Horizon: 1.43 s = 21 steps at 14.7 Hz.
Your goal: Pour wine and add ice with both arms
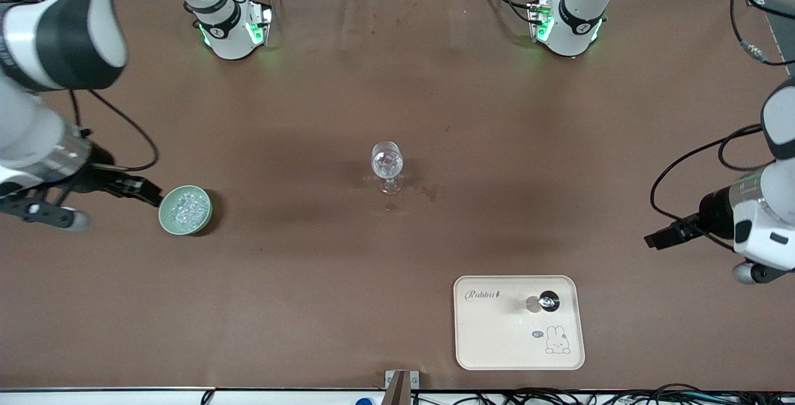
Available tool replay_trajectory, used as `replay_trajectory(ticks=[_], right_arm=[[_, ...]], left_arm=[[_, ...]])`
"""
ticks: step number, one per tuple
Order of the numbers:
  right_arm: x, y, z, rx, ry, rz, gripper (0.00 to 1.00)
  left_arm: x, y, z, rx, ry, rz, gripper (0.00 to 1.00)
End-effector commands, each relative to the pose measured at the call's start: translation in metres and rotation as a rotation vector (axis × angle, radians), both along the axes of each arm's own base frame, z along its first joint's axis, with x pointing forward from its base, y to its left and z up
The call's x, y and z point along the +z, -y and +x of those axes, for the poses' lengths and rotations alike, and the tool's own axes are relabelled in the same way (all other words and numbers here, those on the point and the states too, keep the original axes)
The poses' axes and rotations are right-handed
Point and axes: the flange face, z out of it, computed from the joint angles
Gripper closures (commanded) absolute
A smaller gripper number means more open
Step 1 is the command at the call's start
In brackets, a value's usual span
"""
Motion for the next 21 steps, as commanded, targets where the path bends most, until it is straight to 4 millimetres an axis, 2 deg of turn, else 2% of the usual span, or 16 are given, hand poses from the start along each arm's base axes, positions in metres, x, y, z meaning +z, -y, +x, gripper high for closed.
replay_trajectory(ticks=[1,3,4,7,9,13,16,19,21], right_arm=[[0.012,0.031,-0.020,0.039,0.002,-0.042,0.22],[0.016,0.062,-0.028,0.076,-0.001,-0.043,0.22],[0.020,0.072,-0.034,0.083,0.001,-0.043,0.22],[0.029,0.083,-0.055,0.109,0.000,-0.040,0.22],[0.038,0.085,-0.062,0.112,-0.010,-0.037,0.22],[0.061,0.084,-0.072,0.123,0.003,-0.038,0.20],[0.087,0.084,-0.075,0.160,0.008,-0.027,0.20],[0.084,0.081,-0.080,0.214,-0.041,-0.019,0.19],[0.082,0.077,-0.088,0.246,-0.095,-0.008,0.20]], left_arm=[[0.042,0.005,-0.024,-0.124,0.042,0.076,0.00],[0.071,0.007,-0.040,-0.211,0.066,0.097,0.00],[0.089,0.013,-0.051,-0.235,0.077,0.113,0.00],[0.107,0.035,-0.088,-0.283,0.050,0.191,0.00],[0.118,0.032,-0.116,-0.325,0.042,0.171,0.00],[0.119,0.010,-0.163,-0.358,0.000,0.073,0.00],[0.121,0.015,-0.184,-0.374,-0.010,0.077,0.00],[0.121,0.025,-0.196,-0.381,-0.011,0.085,0.00],[0.124,0.025,-0.194,-0.392,-0.004,0.083,0.00]])
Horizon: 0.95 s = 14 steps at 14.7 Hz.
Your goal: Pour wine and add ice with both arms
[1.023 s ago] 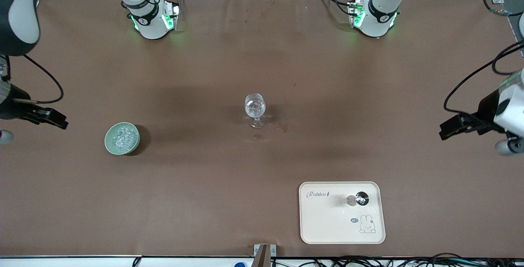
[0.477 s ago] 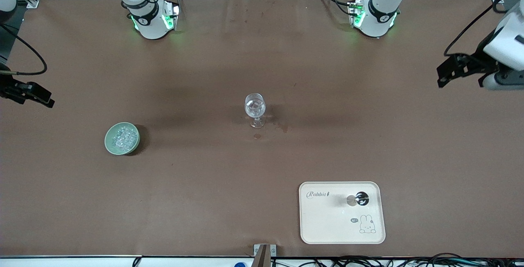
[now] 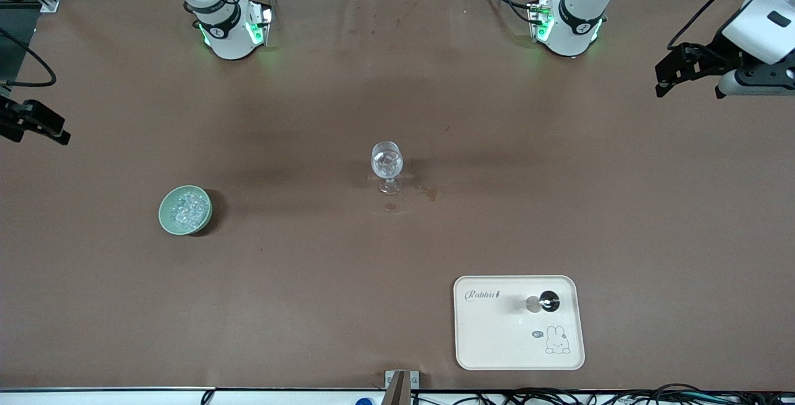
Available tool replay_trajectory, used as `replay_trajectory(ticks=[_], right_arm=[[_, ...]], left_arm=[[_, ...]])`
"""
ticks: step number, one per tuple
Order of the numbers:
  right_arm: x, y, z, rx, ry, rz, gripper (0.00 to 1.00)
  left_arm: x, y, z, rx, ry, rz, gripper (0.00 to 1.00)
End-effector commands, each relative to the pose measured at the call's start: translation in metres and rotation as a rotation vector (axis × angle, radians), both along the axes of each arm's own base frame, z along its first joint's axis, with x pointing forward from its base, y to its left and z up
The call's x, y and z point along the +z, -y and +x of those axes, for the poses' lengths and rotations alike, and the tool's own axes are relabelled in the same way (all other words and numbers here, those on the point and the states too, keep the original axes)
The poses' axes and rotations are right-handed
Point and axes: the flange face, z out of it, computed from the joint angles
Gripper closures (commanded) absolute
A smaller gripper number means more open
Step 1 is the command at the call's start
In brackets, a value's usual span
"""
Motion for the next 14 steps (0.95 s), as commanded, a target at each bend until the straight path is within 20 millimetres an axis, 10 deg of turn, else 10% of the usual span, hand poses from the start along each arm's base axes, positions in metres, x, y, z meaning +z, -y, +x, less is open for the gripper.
replay_trajectory(ticks=[1,14], right_arm=[[0.0026,-0.0022,-0.0100,0.041,-0.032,-0.001,0.20],[0.0088,-0.0019,-0.0164,0.035,0.003,0.033,0.20]], left_arm=[[0.0037,-0.0003,-0.0041,-0.011,0.013,-0.006,0.00],[0.0092,-0.0038,0.0031,0.034,0.027,0.002,0.00]])
